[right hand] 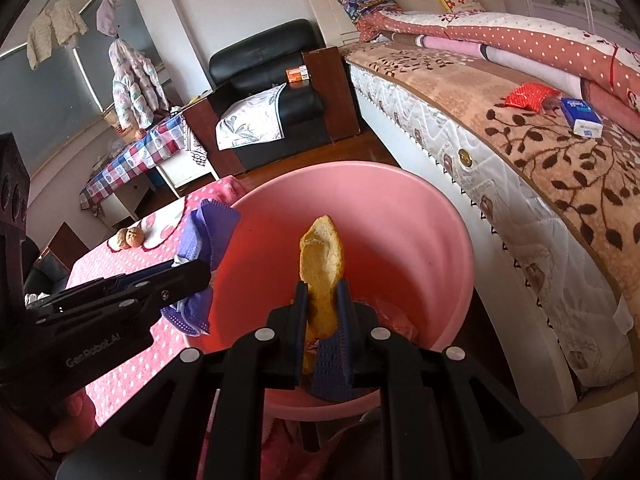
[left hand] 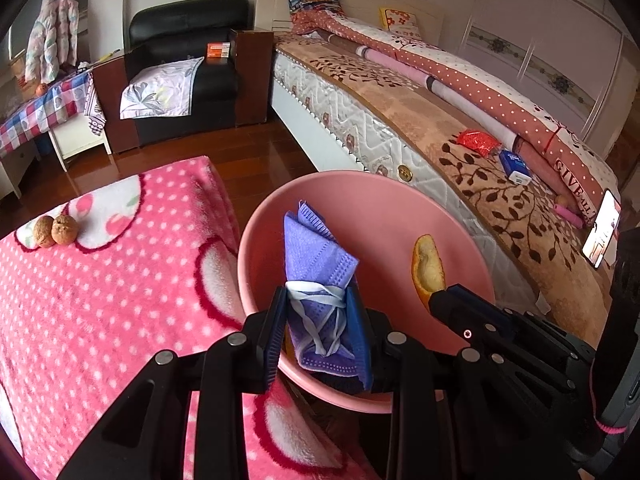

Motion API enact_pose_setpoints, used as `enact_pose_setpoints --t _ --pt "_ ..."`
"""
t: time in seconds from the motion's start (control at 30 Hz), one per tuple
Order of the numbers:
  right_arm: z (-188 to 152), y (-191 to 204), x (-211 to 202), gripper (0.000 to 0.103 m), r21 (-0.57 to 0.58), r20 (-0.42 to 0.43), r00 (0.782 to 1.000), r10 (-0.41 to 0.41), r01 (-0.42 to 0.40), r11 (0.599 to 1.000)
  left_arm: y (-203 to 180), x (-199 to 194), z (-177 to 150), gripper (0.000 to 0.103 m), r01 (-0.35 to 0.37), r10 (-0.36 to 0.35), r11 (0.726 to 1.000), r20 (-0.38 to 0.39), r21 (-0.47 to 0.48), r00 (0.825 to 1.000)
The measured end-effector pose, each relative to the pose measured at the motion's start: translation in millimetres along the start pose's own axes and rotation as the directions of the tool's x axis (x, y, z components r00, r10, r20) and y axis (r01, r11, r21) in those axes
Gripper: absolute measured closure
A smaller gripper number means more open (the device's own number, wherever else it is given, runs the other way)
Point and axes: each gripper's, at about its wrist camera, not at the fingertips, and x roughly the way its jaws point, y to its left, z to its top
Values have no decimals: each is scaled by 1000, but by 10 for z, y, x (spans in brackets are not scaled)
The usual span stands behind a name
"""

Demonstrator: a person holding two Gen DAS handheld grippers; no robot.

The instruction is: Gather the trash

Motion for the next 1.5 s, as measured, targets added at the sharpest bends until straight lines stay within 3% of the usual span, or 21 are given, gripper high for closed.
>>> enact_pose_setpoints --t 0.3,0.53,0.97,1.5 --pt "-14 -52 43 87 34 -13 1000 6 -6 999 -17 62 -33 72 20 -20 1000 -15 -4 1000" --pt "-25 -102 64 78 57 -20 1000 1 0 998 -39 24 -31 59 38 -38 999 -8 3 999" --pt "-35 -20 10 78 35 -5 1000 14 -14 999 46 -130 -48 58 18 -18 1000 16 -13 1000" --pt "-45 129 -153 78 6 28 999 19 -20 1000 19 -423 -51 58 -75 74 997 105 10 992"
